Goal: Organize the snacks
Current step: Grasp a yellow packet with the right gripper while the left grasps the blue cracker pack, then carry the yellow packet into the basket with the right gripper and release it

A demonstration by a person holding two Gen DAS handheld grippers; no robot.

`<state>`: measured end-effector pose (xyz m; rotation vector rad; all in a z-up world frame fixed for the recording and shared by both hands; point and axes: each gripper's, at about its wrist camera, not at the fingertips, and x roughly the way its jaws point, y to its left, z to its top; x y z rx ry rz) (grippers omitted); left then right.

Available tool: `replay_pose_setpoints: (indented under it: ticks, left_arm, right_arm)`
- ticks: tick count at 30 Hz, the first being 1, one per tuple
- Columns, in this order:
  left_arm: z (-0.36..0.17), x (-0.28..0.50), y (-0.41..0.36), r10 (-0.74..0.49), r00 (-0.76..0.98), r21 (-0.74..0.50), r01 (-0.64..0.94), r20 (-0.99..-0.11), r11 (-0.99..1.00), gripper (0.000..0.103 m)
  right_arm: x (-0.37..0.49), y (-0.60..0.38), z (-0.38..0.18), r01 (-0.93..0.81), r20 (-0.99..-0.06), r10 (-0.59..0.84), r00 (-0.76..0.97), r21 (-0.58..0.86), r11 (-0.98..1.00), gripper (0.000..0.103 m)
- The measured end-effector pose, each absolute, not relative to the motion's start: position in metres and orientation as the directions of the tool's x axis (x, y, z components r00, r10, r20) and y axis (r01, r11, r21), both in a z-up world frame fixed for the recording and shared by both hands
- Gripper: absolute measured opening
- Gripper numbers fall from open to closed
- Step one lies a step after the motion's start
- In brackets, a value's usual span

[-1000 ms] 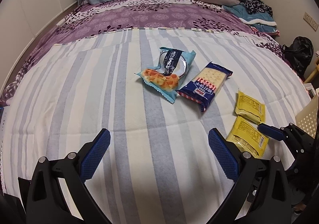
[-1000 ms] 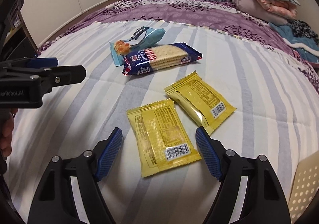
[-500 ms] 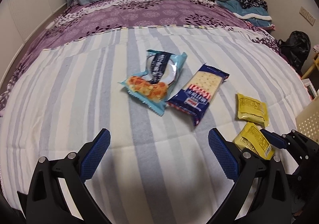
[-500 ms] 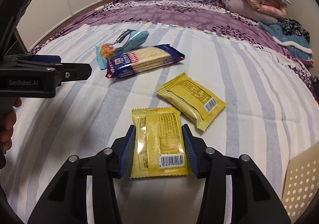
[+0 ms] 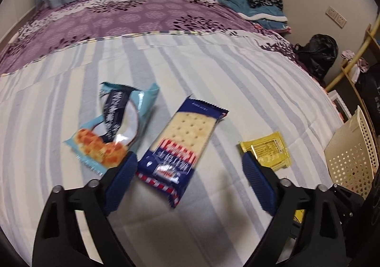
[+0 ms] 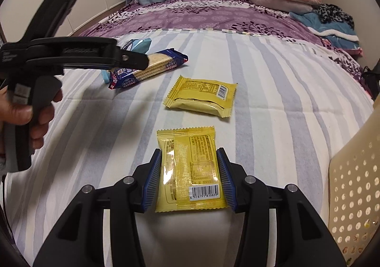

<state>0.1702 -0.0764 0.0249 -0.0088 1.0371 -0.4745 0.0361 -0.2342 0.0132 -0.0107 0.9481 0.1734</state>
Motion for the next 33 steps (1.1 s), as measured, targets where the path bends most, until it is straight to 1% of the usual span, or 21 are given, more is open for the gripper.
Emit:
replay_pose_setpoints:
  ticks: [3,4,5,9,11,15,17,18,20,21,33]
  left_arm:
    - [0.021,0.178,-0.087,-0.376,0.423,-0.197,0.408,-0.824,0.891,0.087]
    - [0.019,0.182,-0.089,-0.378,0.417,-0.198,0.413,-0.827,0.889,0.083]
    - [0.016,0.187,-0.091,-0.369,0.412,-0.190,0.412,-0.833,0.891,0.081]
    - [0.010,0.198,-0.093,-0.345,0.413,-0.161,0.419,-0.843,0.894,0.076]
    - [0.007,0.201,-0.096,-0.335,0.404,-0.148,0.427,-0.851,0.892,0.068]
    - [0.003,0.199,-0.101,-0.305,0.414,-0.108,0.434,-0.858,0.894,0.065]
    - [0.003,0.197,-0.101,-0.290,0.422,-0.090,0.434,-0.859,0.897,0.057]
    - [0.004,0.196,-0.100,-0.289,0.422,-0.090,0.431,-0.859,0.898,0.055]
    - [0.005,0.195,-0.098,-0.289,0.421,-0.096,0.423,-0.860,0.901,0.048]
    - [0.007,0.193,-0.096,-0.290,0.419,-0.101,0.418,-0.860,0.903,0.046]
    - [0.021,0.153,-0.078,-0.285,0.430,-0.121,0.370,-0.856,0.921,0.045]
  right_arm:
    - [0.036,-0.236,0.012,-0.152,-0.806,0.152,0.573,0.077,0.985,0.047]
    - [0.036,-0.237,0.012,-0.151,-0.805,0.155,0.572,0.082,0.985,0.047]
    - [0.037,-0.237,0.012,-0.151,-0.805,0.157,0.572,0.084,0.985,0.047]
    - [0.037,-0.237,0.012,-0.151,-0.804,0.162,0.572,0.090,0.984,0.047]
    - [0.036,-0.236,0.011,-0.152,-0.804,0.165,0.571,0.094,0.984,0.047]
    - [0.036,-0.237,0.011,-0.155,-0.804,0.165,0.571,0.092,0.984,0.047]
    - [0.036,-0.236,0.010,-0.155,-0.805,0.163,0.571,0.089,0.984,0.047]
    - [0.036,-0.236,0.011,-0.155,-0.805,0.163,0.571,0.089,0.984,0.047]
    - [0.036,-0.236,0.011,-0.155,-0.804,0.164,0.571,0.091,0.984,0.047]
    - [0.036,-0.236,0.011,-0.155,-0.804,0.165,0.572,0.092,0.984,0.047]
    - [0.022,-0.243,0.027,-0.147,-0.781,0.216,0.586,0.160,0.976,0.047]
